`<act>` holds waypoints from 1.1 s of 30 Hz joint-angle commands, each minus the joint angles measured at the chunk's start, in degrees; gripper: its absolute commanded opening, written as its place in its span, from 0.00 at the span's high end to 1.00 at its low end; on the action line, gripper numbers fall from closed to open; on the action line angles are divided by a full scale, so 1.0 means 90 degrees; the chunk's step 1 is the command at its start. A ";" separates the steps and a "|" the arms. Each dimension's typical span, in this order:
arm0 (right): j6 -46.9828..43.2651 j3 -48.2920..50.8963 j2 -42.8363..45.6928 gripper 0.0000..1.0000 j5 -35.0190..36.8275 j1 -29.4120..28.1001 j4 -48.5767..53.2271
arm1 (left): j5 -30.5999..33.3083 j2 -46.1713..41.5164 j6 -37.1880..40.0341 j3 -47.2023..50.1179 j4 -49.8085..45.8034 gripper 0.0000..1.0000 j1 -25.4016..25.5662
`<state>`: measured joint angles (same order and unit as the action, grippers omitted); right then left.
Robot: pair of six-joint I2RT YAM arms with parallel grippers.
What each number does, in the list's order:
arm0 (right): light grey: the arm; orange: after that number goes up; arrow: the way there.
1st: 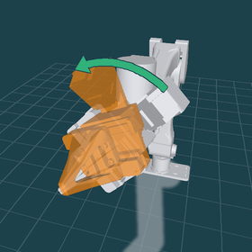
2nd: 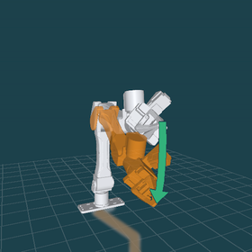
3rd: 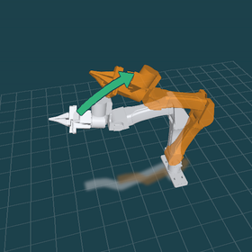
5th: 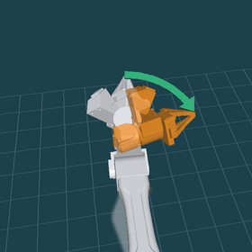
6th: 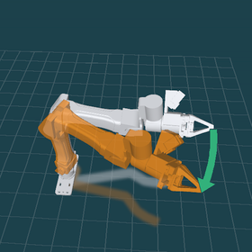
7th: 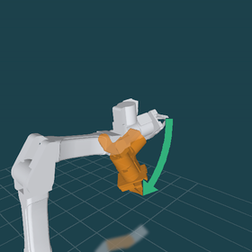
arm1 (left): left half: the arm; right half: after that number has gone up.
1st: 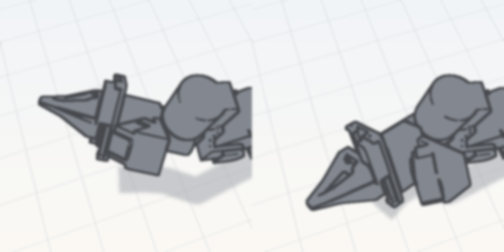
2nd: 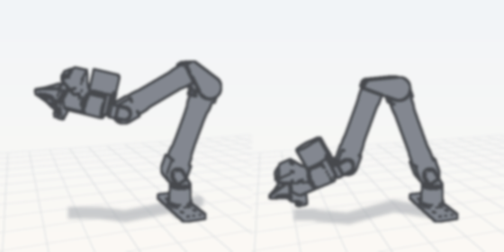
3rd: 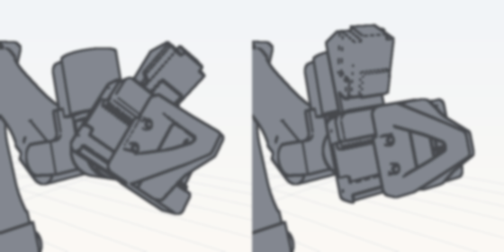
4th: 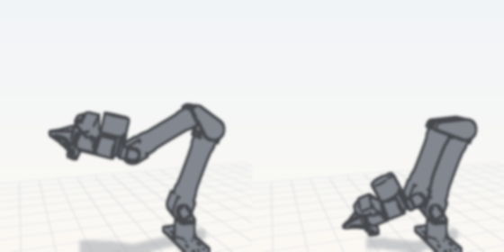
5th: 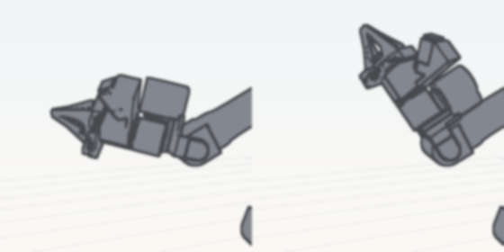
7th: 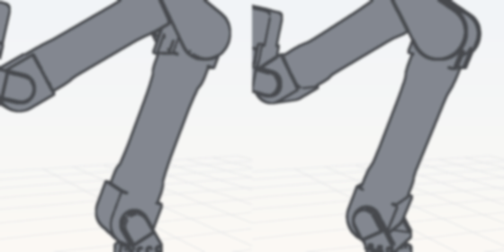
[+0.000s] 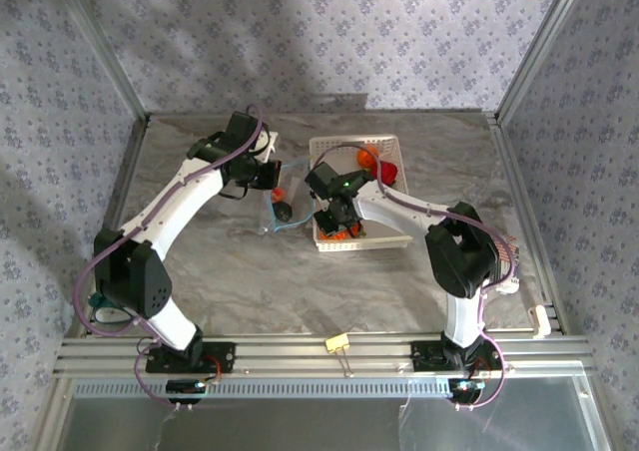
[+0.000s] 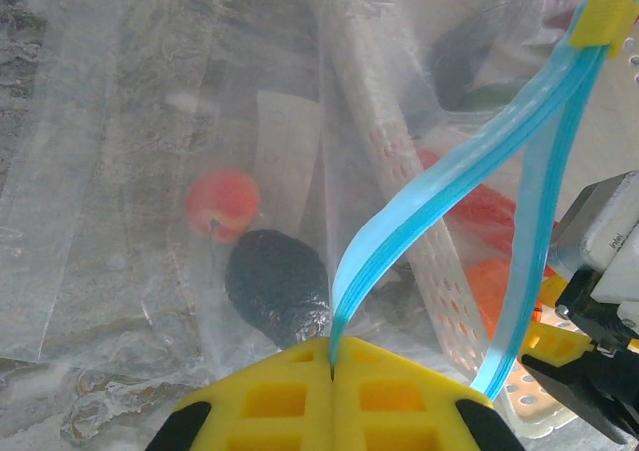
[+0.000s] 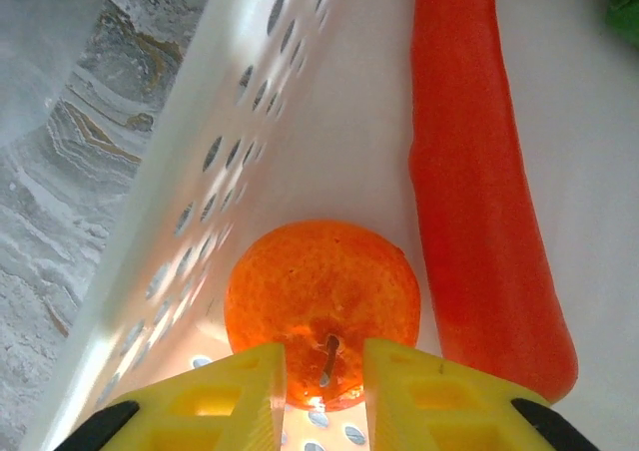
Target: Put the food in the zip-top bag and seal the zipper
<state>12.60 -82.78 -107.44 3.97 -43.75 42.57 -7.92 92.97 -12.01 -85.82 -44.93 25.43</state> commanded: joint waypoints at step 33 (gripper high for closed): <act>0.0052 0.0021 0.1042 1.00 0.0895 0.0230 0.0115 | -0.0163 -0.0069 0.0036 -0.0006 0.0046 1.00 -0.0072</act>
<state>12.62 -83.29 -100.84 9.34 -42.02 42.63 -8.34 92.97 -12.01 -85.82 -44.91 25.12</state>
